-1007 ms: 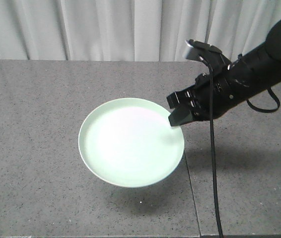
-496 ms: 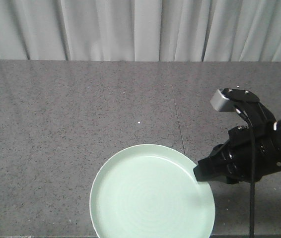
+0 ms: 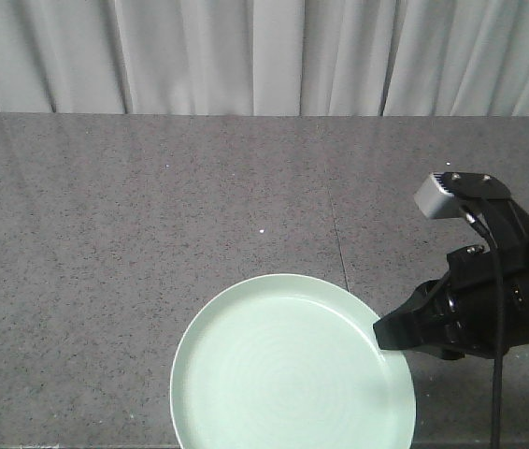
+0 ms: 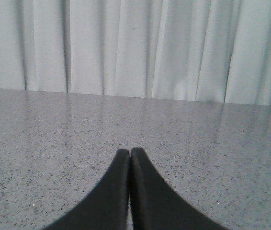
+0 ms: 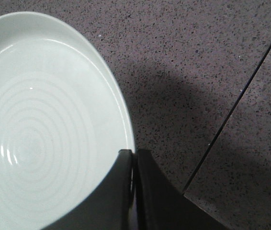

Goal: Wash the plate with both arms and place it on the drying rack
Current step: 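Lift the plate by its rim with the right gripper toward the robot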

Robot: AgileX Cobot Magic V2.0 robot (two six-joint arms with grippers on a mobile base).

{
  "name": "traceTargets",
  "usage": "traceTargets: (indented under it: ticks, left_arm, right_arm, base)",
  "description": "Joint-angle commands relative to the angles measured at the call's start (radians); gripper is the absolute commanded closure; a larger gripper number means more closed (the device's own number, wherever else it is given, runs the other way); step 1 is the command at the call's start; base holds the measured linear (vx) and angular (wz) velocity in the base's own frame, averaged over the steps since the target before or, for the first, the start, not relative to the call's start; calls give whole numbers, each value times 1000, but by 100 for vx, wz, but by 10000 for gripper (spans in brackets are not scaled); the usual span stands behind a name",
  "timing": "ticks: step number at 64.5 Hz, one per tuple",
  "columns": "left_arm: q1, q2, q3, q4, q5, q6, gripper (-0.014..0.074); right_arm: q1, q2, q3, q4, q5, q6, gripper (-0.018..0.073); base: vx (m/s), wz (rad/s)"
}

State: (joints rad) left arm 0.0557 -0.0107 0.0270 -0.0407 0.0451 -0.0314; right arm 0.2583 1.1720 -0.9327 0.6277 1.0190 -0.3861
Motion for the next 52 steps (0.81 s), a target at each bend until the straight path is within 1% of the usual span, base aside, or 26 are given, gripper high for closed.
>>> traceTargets:
  ticks: [1,52]
  left_arm:
    - [-4,-13,-26,-1,-74,-3,603]
    - [-4,-13,-26,-1,-74,-3,603]
  right_arm:
    - [-2,-22,-26,42,-30,-11,564]
    - [-2,-22,-26,42,-29,-11,564]
  base:
    - [0,0]
    - [0,0]
